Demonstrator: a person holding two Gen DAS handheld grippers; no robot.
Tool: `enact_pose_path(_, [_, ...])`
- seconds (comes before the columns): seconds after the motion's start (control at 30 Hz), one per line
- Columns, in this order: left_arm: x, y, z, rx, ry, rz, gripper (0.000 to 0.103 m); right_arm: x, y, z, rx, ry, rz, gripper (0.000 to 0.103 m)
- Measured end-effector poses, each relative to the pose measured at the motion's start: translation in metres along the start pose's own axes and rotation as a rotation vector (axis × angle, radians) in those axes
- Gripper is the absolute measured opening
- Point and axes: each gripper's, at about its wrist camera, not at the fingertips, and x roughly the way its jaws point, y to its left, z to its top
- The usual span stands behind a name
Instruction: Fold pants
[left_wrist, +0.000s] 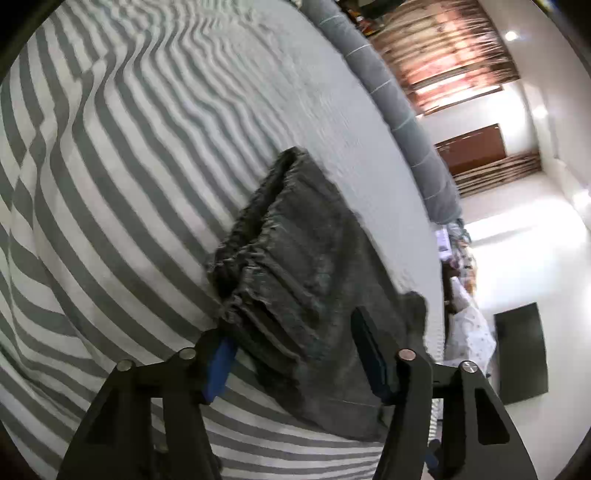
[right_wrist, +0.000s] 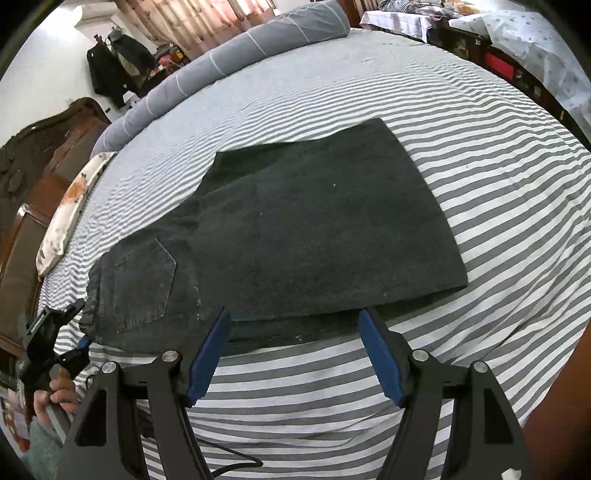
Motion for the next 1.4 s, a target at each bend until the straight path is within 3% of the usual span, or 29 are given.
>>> enact_pose_path(0.1, [0.003, 0.011, 0.003, -0.068, -0.005, -0.045, 0.057, 0.002, 0.003, -0.001, -0.004, 0.006, 0.005, 0.07])
enact_pose_path(0.33, [0.013, 0.002, 0.008, -0.046, -0.016, -0.031, 0.06, 0.004, 0.004, -0.001, -0.013, 0.011, 0.002, 0.07])
enact_pose_path(0.4, [0.013, -0.002, 0.008, -0.009, -0.022, 0.06, 0.035, 0.003, 0.002, -0.001, -0.004, 0.006, 0.006, 0.07])
enact_pose_path(0.47, [0.011, -0.002, 0.007, -0.019, -0.024, 0.059, 0.028, 0.002, -0.003, 0.0, 0.01, 0.001, 0.008, 0.07])
enact_pose_path(0.6, [0.004, -0.014, 0.001, -0.025, -0.05, 0.101, 0.024, 0.0, -0.015, 0.001, 0.048, -0.011, 0.017, 0.07])
enact_pose_path(0.73, [-0.011, -0.071, -0.014, 0.149, -0.111, 0.174, 0.023, -0.006, -0.031, 0.001, 0.092, -0.036, 0.042, 0.07])
enact_pose_path(0.97, [-0.014, -0.195, -0.061, 0.504, -0.133, 0.132, 0.022, -0.015, -0.066, 0.002, 0.186, -0.078, 0.092, 0.07])
enact_pose_path(1.17, [0.031, -0.276, -0.112, 0.652, -0.062, 0.086, 0.022, -0.021, -0.098, 0.001, 0.274, -0.105, 0.099, 0.07])
enact_pose_path(1.4, [0.09, -0.336, -0.18, 0.777, 0.059, 0.047, 0.022, -0.028, -0.144, 0.001, 0.364, -0.141, 0.095, 0.07])
